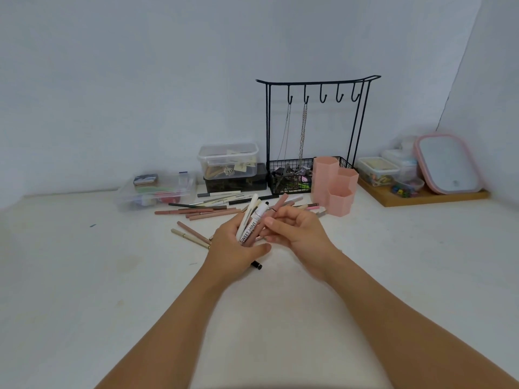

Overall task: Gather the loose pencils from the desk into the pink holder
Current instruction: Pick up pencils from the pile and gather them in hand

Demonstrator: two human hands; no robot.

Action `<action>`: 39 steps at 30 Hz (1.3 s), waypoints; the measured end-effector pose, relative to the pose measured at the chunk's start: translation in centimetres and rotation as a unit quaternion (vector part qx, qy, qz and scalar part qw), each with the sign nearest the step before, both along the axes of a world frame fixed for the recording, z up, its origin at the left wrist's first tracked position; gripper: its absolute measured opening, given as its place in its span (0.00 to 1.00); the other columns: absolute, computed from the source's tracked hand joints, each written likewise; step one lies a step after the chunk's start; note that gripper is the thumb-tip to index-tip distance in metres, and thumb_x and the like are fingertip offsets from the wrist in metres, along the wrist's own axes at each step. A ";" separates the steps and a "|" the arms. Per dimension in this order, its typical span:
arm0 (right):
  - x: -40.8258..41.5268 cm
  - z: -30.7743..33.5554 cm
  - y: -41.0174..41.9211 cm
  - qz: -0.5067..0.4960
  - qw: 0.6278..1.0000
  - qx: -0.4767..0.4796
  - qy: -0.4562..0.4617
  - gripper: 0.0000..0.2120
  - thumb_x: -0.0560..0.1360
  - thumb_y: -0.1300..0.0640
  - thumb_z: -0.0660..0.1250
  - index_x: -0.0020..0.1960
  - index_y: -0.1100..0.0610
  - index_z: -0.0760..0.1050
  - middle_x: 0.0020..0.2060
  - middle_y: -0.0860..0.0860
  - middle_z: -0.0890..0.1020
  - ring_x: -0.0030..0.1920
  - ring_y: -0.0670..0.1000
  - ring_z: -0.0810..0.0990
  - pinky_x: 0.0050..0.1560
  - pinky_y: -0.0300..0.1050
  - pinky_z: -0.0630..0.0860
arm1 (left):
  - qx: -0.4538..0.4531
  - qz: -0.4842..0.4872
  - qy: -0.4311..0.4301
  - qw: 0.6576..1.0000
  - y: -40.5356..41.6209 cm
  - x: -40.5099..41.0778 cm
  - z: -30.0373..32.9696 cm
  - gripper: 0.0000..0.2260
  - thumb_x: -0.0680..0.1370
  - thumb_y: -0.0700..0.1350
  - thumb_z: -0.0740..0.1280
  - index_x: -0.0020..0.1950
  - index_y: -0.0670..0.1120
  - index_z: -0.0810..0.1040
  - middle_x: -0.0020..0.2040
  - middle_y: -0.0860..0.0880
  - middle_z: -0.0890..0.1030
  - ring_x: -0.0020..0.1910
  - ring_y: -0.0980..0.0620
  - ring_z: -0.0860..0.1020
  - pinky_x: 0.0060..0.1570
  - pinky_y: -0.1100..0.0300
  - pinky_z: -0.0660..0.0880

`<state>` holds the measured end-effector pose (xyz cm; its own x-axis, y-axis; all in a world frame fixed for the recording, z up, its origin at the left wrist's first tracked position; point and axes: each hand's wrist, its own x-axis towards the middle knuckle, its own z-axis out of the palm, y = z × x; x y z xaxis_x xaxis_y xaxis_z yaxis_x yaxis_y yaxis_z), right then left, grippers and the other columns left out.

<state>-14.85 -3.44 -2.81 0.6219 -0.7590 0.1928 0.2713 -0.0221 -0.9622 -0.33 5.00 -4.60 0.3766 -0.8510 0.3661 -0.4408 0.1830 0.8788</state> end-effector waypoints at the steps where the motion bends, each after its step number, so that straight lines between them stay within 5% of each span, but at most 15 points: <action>1: 0.0 -0.1 0.0 0.007 1.000 0.000 0.002 0.03 0.76 0.65 0.71 0.49 0.61 0.82 0.42 0.60 0.85 0.41 0.52 0.84 0.45 0.41 0.81 | 0.001 0.007 -0.014 1.000 -0.1 0.0 0.0 0.16 0.68 0.44 0.77 0.55 0.51 0.82 0.44 0.47 0.84 0.45 0.45 0.82 0.49 0.42 0.80; 6: -0.5 -0.1 -1.1 -0.071 0.988 -0.100 0.089 0.06 0.76 0.58 0.73 0.52 0.54 0.83 0.44 0.54 0.86 0.39 0.45 0.81 0.39 0.38 0.76 | 0.005 0.020 -0.012 1.000 -0.7 0.2 -0.3 0.09 0.77 0.46 0.71 0.56 0.49 0.80 0.47 0.47 0.83 0.48 0.46 0.80 0.53 0.43 0.77; 9: -1.7 -0.5 -2.8 -0.205 0.917 -0.241 0.241 0.05 0.74 0.53 0.72 0.50 0.49 0.82 0.41 0.46 0.84 0.39 0.43 0.79 0.41 0.37 0.73 | -0.001 0.055 0.013 0.998 -0.9 0.2 -0.2 0.03 0.80 0.41 0.69 0.52 0.47 0.80 0.47 0.46 0.82 0.48 0.46 0.80 0.51 0.50 0.77; 12: -2.2 -1.1 -2.9 -0.187 0.833 -0.337 0.398 0.08 0.71 0.48 0.70 0.49 0.47 0.81 0.43 0.42 0.81 0.44 0.43 0.78 0.45 0.44 0.76 | -0.018 0.066 0.078 0.995 -1.0 0.3 -0.3 0.03 0.81 0.39 0.67 0.53 0.45 0.79 0.45 0.47 0.80 0.43 0.50 0.78 0.40 0.64 0.76; 15: -2.1 -0.9 -2.7 -0.162 0.793 -0.359 0.465 0.10 0.71 0.49 0.70 0.52 0.48 0.80 0.44 0.43 0.77 0.47 0.49 0.78 0.51 0.49 0.77 | -0.023 0.063 0.112 0.991 -1.3 0.7 -0.4 0.03 0.82 0.38 0.65 0.54 0.42 0.77 0.36 0.52 0.74 0.34 0.53 0.72 0.36 0.62 0.71; 22: -1.8 -1.0 -3.0 -0.150 0.807 -0.363 0.441 0.05 0.75 0.57 0.67 0.44 0.51 0.82 0.39 0.44 0.82 0.43 0.49 0.80 0.47 0.49 0.80 | -0.033 0.063 0.125 0.990 -0.9 0.9 -0.6 0.02 0.82 0.41 0.65 0.50 0.47 0.77 0.38 0.53 0.75 0.37 0.53 0.72 0.40 0.57 0.72; 30: -1.6 -1.1 -2.8 -0.117 0.843 -0.377 0.366 0.04 0.77 0.55 0.67 0.45 0.47 0.79 0.41 0.44 0.81 0.42 0.45 0.78 0.46 0.49 0.79 | -0.032 0.061 0.190 0.979 -0.8 0.9 -0.1 0.02 0.82 0.39 0.65 0.52 0.44 0.76 0.28 0.57 0.69 0.27 0.56 0.65 0.27 0.64 0.63; 33: -1.1 -0.9 -2.3 -0.103 0.862 -0.371 0.330 0.04 0.79 0.54 0.67 0.46 0.47 0.78 0.39 0.45 0.79 0.38 0.45 0.75 0.40 0.42 0.74 | -0.033 0.061 0.192 0.979 -0.7 0.7 0.0 0.01 0.82 0.41 0.66 0.51 0.45 0.77 0.27 0.57 0.69 0.26 0.57 0.65 0.27 0.65 0.63; 39: 0.1 -0.5 -1.1 -0.070 0.967 -0.166 0.179 0.05 0.81 0.59 0.63 0.53 0.57 0.79 0.35 0.52 0.78 0.34 0.48 0.74 0.35 0.40 0.74 | -0.036 0.063 0.199 0.977 -1.0 1.2 -0.3 0.09 0.81 0.51 0.69 0.54 0.45 0.79 0.27 0.57 0.68 0.26 0.56 0.65 0.29 0.61 0.62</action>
<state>-14.76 -4.51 -3.29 0.5903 -0.7731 0.2322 -0.1053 -0.3589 -0.9274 0.84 4.04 -4.90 0.6012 -0.7667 0.2254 -0.0885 0.2164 0.9723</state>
